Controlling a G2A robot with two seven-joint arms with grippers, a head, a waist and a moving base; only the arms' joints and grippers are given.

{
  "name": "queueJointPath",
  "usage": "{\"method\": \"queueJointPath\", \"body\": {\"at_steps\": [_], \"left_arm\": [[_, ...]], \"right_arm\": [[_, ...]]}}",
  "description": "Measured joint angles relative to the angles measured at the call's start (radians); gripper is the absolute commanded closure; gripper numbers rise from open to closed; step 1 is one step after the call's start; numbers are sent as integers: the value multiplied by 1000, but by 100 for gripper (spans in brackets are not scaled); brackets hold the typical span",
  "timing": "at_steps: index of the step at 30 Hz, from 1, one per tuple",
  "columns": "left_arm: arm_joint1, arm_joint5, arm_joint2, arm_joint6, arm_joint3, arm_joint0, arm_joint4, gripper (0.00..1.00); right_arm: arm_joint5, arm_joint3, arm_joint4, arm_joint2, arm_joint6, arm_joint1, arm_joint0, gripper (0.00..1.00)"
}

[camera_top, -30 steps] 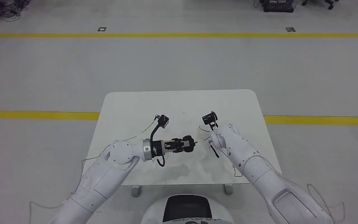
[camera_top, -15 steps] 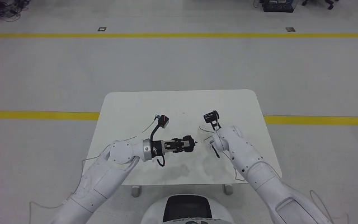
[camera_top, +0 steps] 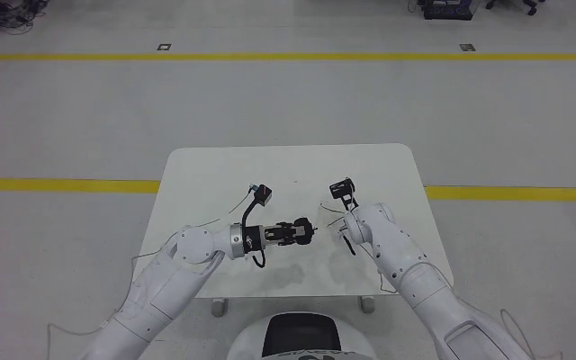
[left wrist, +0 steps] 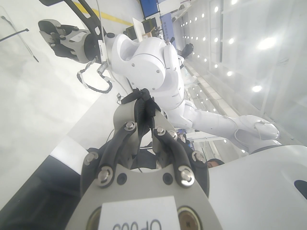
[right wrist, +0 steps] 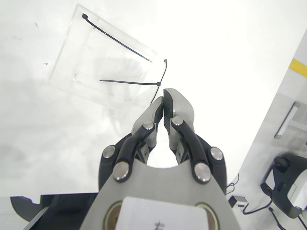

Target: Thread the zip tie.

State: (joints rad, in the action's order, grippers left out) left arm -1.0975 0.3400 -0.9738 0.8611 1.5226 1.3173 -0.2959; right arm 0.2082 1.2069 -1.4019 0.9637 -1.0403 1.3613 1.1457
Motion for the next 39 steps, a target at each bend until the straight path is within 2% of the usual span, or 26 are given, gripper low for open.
{"method": "queueJointPath", "body": {"at_steps": [11, 19, 26, 32, 36, 38, 39], "left_arm": [[0, 0, 0, 0, 0, 0, 0, 100], [0, 0, 0, 0, 0, 0, 0, 100], [0, 0, 0, 0, 0, 0, 0, 100], [0, 0, 0, 0, 0, 0, 0, 100], [0, 0, 0, 0, 0, 0, 0, 100], [0, 0, 0, 0, 0, 0, 0, 100], [0, 0, 0, 0, 0, 0, 0, 100]], "right_arm": [[5, -16, 3, 9, -17, 9, -9, 100], [5, -30, 3, 8, -14, 18, -16, 96], [14, -42, -18, 2, -9, 24, -17, 84], [40, -13, -5, 34, 17, 22, 14, 83], [57, 26, 13, 67, 38, 18, 48, 76], [60, 53, 17, 86, 46, 14, 69, 64], [55, 67, 20, 95, 47, 12, 78, 63]]}}
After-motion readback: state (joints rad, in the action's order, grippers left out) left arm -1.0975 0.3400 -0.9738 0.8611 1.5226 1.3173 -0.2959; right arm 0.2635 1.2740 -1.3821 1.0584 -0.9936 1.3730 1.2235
